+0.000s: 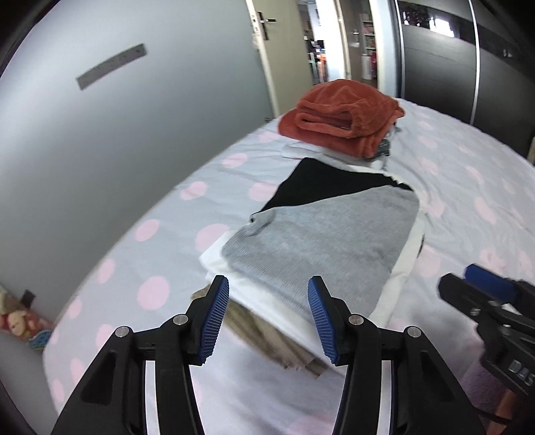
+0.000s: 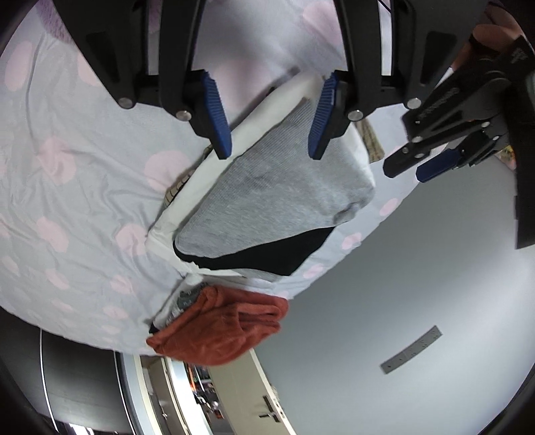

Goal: Fold clothes

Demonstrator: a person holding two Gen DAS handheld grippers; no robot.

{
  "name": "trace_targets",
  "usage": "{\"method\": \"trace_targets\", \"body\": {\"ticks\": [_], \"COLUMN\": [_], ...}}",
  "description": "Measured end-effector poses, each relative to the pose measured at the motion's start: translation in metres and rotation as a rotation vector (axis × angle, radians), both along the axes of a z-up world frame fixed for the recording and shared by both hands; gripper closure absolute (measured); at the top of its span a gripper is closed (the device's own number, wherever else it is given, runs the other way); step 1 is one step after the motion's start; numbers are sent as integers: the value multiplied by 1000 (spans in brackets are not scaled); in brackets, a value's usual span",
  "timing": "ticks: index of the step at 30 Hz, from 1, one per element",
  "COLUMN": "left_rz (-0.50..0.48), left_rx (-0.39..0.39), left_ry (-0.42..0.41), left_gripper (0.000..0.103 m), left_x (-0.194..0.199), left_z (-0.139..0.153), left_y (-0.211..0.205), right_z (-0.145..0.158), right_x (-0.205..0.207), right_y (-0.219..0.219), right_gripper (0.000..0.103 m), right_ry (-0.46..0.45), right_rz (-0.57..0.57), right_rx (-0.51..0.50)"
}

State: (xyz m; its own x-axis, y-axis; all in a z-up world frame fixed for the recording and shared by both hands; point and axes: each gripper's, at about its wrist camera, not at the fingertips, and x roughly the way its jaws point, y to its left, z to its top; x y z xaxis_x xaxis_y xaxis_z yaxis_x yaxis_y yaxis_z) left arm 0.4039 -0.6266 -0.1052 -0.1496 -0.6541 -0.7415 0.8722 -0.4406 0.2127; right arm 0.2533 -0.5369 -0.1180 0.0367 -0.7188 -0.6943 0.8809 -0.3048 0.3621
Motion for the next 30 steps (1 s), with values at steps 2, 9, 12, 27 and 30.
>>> {"method": "trace_targets", "body": {"ticks": [2, 9, 12, 27, 30], "left_rz": [25, 100, 118, 131, 128], "left_rx": [-13, -28, -21, -16, -15], "left_ry": [-13, -2, 1, 10, 10], "left_gripper": [49, 24, 24, 24, 24], "left_x": [3, 14, 17, 22, 22], "left_z": [2, 9, 8, 7, 7], "left_y": [9, 34, 41, 52, 52], "right_z": [2, 9, 13, 16, 15], "right_x": [3, 3, 3, 9, 8], "right_y": [9, 35, 42, 53, 52], "right_gripper": [57, 57, 57, 56, 56], "right_ry": [-6, -41, -57, -62, -61], "right_rz": [5, 3, 2, 14, 14], "right_rx": [-11, -54, -71, -77, -74]}}
